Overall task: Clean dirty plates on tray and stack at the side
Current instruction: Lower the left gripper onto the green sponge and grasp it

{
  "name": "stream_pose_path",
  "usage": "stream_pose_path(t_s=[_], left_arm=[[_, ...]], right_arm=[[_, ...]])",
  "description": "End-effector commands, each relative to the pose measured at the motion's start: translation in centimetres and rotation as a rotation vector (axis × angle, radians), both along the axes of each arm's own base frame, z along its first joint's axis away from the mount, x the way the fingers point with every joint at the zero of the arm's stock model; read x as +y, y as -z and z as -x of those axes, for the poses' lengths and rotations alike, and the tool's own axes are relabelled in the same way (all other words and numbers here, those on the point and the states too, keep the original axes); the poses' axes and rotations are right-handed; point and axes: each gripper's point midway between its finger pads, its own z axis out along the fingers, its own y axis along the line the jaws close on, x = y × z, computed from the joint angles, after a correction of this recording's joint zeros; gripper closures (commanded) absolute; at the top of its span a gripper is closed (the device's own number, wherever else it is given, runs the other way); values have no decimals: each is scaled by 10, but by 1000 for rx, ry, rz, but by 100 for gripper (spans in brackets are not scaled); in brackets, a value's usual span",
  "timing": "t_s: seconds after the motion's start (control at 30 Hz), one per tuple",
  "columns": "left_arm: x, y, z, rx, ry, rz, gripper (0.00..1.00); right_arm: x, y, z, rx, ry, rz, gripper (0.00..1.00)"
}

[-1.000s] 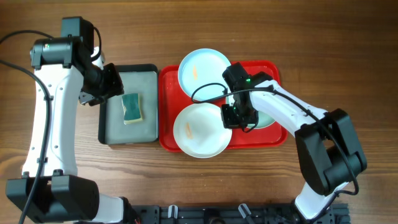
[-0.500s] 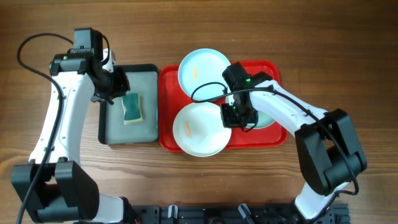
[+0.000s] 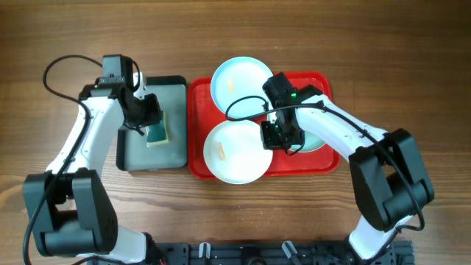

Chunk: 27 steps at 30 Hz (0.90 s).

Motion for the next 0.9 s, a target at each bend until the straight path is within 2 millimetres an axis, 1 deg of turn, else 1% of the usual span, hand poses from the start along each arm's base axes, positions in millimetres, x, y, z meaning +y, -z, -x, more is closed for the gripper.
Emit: stream_pose_path(t_s=[0.0, 0.27, 0.5, 0.67, 0.77, 0.83, 0.87], left_arm=[[-4, 15, 7, 19, 24, 9, 68], [-4, 29, 9, 3, 22, 4, 67], [-3, 41, 12, 5, 17, 0, 68], [5, 55, 16, 48, 0, -42, 68], [3, 61, 18, 69, 6, -41, 70], [3, 63, 19, 75, 6, -41, 74], [3, 63, 19, 75, 7, -40, 78]], right_arm=[[-1, 3, -1, -4, 4, 14, 96], [-1, 3, -1, -3, 4, 14, 95], [-1, 3, -1, -3, 4, 14, 95], [-1, 3, -1, -3, 4, 14, 95], [-1, 3, -1, -3, 4, 14, 95], [-1, 3, -1, -3, 3, 14, 95], [-1, 3, -1, -2, 3, 14, 95]])
